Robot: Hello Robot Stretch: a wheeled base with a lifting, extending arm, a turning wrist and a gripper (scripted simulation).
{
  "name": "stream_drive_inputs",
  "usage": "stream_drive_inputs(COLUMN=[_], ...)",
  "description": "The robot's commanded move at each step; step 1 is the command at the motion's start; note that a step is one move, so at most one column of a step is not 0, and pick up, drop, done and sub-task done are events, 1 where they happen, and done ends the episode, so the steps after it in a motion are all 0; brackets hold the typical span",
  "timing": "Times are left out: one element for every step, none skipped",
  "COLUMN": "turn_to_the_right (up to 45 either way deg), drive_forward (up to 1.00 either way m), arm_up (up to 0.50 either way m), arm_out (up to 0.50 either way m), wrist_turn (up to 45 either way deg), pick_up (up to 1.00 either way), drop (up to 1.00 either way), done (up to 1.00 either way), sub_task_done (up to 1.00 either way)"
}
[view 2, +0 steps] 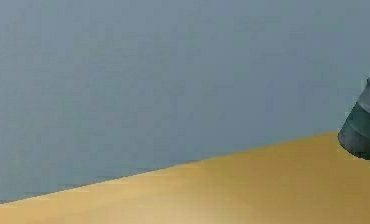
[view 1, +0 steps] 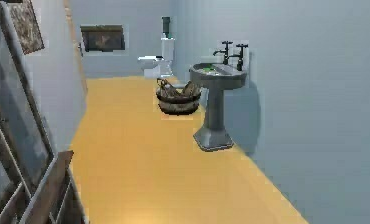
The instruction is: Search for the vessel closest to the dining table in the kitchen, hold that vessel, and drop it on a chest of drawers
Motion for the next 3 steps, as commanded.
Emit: stream_drive_inputs(turn_to_the_right=[45.0, 27.0, 0.0], drive_forward=[0.00, 0.00, 0.05], arm_up=[0.00, 0.00, 0.00], arm_out=[0.00, 0.00, 0.00], wrist_turn=[0.0, 0.0, 0.0], pick_up=[0.00, 0.00, 0.00], drop=[0.00, 0.00, 0.00], done=[0.00, 0.00, 0.00], sub_task_done=[0.00, 0.00, 0.00])
